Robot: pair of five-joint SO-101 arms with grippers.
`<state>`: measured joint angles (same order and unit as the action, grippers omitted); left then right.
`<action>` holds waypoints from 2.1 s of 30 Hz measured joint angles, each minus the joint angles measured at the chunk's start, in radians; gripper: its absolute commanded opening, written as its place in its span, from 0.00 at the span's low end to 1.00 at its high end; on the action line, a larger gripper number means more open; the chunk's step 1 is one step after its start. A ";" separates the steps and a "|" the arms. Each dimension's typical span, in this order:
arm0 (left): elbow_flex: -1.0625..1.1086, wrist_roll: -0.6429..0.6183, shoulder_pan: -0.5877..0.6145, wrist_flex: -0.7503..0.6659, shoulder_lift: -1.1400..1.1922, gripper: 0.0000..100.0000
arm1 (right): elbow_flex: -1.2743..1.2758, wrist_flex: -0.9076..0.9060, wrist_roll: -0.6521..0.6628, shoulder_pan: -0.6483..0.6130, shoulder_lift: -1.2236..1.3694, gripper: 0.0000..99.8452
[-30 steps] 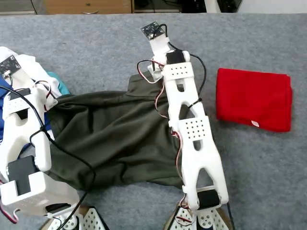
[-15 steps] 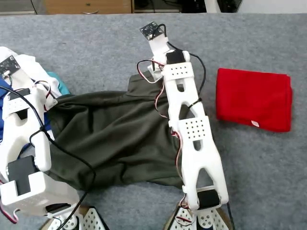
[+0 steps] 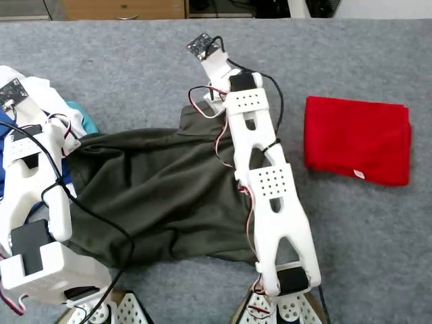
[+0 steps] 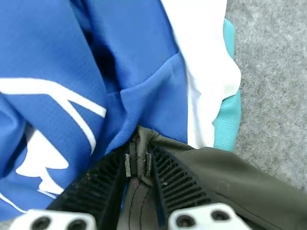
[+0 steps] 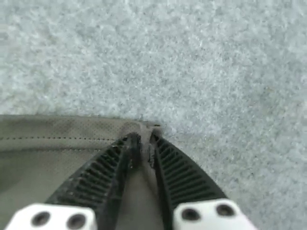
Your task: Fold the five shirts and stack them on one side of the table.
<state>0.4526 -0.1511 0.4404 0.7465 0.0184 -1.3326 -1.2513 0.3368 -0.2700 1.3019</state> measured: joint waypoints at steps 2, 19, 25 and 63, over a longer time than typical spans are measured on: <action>0.000 0.000 0.000 0.000 0.000 0.02 | 0.000 0.000 0.003 0.000 0.000 0.04; 0.000 0.000 0.000 0.000 0.000 0.02 | -0.123 -0.008 -0.152 0.058 0.000 0.00; 0.000 0.000 0.000 0.002 0.000 0.02 | -0.264 -0.147 -0.155 0.072 -0.074 0.00; -0.984 0.227 -0.180 0.813 -1.014 0.02 | -0.336 -0.338 -0.155 0.318 -1.548 0.00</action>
<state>-0.5309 0.0760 0.2608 1.5597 -0.9958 -1.6686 -1.5888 0.1818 0.0476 -0.2463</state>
